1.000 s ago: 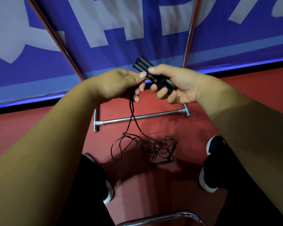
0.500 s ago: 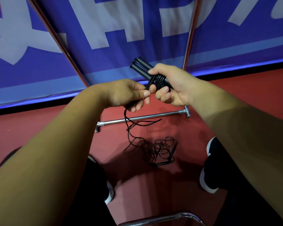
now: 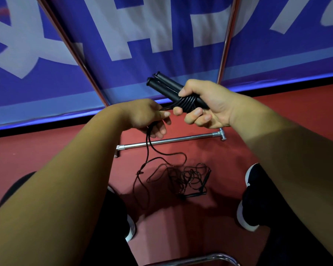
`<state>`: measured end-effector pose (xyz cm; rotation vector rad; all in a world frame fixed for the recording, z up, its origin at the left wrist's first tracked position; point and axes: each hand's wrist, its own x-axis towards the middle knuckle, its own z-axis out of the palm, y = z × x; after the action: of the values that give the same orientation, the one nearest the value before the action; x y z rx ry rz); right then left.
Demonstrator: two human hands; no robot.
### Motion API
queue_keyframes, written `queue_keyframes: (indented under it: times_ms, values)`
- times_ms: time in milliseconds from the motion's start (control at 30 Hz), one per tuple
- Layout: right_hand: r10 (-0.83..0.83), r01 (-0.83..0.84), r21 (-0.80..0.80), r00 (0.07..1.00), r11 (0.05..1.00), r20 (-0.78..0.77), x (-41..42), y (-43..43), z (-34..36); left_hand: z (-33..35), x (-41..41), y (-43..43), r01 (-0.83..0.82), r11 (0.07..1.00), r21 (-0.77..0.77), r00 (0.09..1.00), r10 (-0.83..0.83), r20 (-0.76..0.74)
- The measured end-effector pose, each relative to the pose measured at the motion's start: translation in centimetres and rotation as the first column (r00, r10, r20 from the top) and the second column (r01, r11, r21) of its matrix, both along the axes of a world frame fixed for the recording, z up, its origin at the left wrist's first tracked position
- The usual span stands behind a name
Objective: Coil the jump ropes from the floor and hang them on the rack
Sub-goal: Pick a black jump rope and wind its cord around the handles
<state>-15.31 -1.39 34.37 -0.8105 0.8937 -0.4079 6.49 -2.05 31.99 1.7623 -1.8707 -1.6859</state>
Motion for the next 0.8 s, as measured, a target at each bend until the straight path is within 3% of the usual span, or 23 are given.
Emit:
queue_keyframes:
  times_ms: [133,233,300,400,633,800]
  values:
    - [0.045,-0.043,-0.095,0.999,0.995,0.022,0.1,0.1,0.2,0.3,0.3,-0.2,-0.138,0.990,-0.010,0.961,0.132,-0.243]
    - [0.105,-0.105,-0.161,0.994,0.981,-0.009,0.0,0.2,0.1,0.5,0.9,-0.6,-0.114,0.993,-0.006,0.909,0.102,-0.405]
    - [0.175,-0.178,-0.171,0.984,0.969,-0.035,0.0,0.4,-0.1,0.9,1.0,-0.7,-0.102,0.993,-0.053,0.891,0.067,-0.450]
    - [0.269,-0.284,-0.134,0.956,0.949,-0.122,-0.1,0.6,-0.4,1.0,1.2,-1.2,-0.214,0.975,-0.054,0.865,0.164,-0.473]
    - [0.456,-0.488,0.013,0.804,0.873,-0.382,0.4,0.6,-1.1,1.2,0.5,-1.0,-0.030,0.987,-0.158,0.964,-0.013,-0.265]
    - [0.399,-0.449,0.056,0.722,0.892,-0.564,0.5,0.8,-2.7,1.2,-1.1,-0.1,0.156,0.932,-0.326,0.988,-0.145,0.059]
